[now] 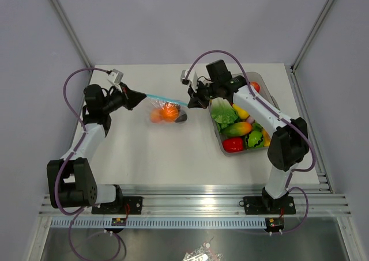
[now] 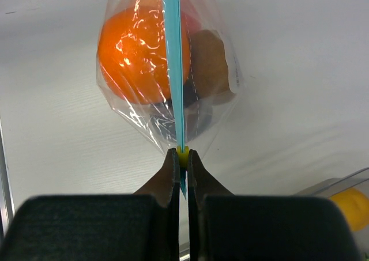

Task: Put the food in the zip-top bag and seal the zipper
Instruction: Zip the zipper food storage bag at the center of the board, then place the zipper food storage bag at the center of the board.

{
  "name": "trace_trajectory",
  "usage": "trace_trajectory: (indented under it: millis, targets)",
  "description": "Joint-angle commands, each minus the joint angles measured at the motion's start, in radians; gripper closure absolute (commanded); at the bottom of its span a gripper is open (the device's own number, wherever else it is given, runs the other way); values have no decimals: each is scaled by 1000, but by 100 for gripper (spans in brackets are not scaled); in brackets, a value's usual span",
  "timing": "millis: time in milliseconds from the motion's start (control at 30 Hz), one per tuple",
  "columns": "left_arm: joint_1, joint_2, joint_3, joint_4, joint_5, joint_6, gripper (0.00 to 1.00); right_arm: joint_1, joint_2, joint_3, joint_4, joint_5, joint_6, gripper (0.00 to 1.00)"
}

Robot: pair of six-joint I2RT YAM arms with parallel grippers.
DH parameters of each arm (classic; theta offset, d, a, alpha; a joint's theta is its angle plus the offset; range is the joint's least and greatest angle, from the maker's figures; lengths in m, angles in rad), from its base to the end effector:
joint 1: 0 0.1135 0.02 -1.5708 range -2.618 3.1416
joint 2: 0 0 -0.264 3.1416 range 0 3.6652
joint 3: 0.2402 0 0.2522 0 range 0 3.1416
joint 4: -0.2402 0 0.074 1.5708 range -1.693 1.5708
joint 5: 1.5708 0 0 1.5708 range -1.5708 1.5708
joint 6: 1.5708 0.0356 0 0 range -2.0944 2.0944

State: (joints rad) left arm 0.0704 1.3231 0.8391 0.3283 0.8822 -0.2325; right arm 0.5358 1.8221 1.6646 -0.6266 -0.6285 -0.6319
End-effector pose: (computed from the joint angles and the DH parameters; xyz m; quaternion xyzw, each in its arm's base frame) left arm 0.2967 -0.0066 0.2936 0.1706 0.7212 -0.3710 0.5596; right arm 0.3417 0.2272 0.3174 -0.5831 0.6676 0.2677 0.3778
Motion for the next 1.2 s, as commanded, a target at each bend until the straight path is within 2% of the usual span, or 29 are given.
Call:
trace_trajectory:
  millis: [0, 433, 600, 667, 800, 833, 867, 900, 967, 1000, 1033, 1100, 1133, 1167]
  targets:
    - [43, -18, 9, 49, -74, 28, 100, -31, -67, -12, -53, 52, -12, 100]
    - [74, -15, 9, 57, -60, 12, 100, -40, -89, -39, -44, 59, -8, 100]
    - [71, 14, 38, 49, -16, -21, 100, -40, -70, -23, -4, 29, 44, 100]
    - [63, 37, 86, -1, 15, -22, 100, -40, -49, -20, 65, 27, 104, 100]
    - [46, 59, 126, -26, 49, -22, 81, -28, 19, 24, 142, 59, 153, 99]
    - [36, 53, 130, -29, 49, -21, 75, -20, 34, 38, 154, 109, 147, 99]
    - [32, 51, 135, -40, 49, -21, 65, -1, 63, 62, 159, 143, 130, 99]
    - [31, 50, 143, -49, 43, -19, 37, 12, 75, 76, 159, 171, 117, 99]
    - [26, 42, 164, -83, 21, -14, 20, 23, 112, 115, 156, 210, 98, 97]
    - [28, 39, 173, -96, 14, -7, 15, 27, 120, 127, 154, 211, 104, 93]
    - [26, 36, 181, -112, 3, -2, 3, 29, 126, 138, 139, 207, 112, 73]
    - [28, 13, 206, -159, -15, 16, 1, 35, 103, 124, 137, 201, 136, 66]
    - [28, 2, 212, -173, -17, 19, 1, 39, 82, 94, 186, 201, 141, 58]
    - [28, -16, 218, -187, -23, 21, 1, 42, 25, 22, 217, 214, 155, 55]
